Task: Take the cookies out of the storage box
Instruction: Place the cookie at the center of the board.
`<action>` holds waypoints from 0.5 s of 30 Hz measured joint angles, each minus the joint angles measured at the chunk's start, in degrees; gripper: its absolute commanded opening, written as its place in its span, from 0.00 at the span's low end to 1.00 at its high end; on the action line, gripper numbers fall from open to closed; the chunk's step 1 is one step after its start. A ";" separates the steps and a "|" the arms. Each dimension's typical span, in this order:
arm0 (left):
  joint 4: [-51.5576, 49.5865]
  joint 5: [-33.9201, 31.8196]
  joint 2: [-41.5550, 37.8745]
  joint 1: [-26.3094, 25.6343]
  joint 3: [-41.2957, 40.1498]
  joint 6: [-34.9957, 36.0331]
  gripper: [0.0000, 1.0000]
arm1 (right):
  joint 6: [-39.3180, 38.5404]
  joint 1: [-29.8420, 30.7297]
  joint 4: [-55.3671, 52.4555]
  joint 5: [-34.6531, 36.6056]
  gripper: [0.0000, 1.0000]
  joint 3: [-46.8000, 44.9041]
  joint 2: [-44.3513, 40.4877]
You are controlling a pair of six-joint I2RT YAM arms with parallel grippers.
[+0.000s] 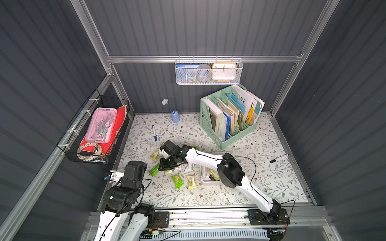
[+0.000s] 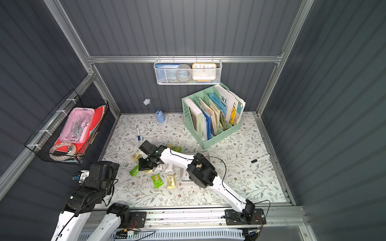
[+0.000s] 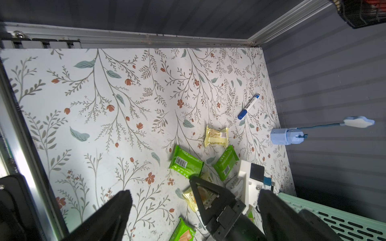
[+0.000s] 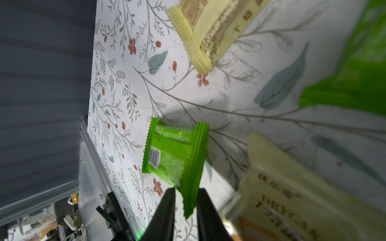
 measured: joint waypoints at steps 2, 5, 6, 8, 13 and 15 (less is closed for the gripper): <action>0.17 0.17 0.20 0.00 0.00 0.00 1.00 | -0.09 0.00 0.00 0.76 0.34 0.02 -0.02; 0.55 0.52 0.35 0.00 0.00 0.02 0.99 | -0.04 0.00 -0.07 1.81 0.37 0.02 -0.39; 0.79 0.66 0.35 0.00 0.00 0.04 0.99 | -0.09 0.00 -0.09 2.05 0.39 0.02 -0.72; 1.33 0.92 0.33 0.00 0.00 0.17 1.00 | -0.11 0.00 -0.13 2.80 0.40 -0.04 -1.90; 3.10 1.38 -0.15 0.00 -0.17 0.72 1.00 | -0.09 0.00 1.55 4.50 0.40 -3.61 -8.28; 4.07 1.92 -0.37 0.00 -0.44 1.51 0.99 | 0.02 0.00 3.32 5.11 0.40 -6.54 -12.11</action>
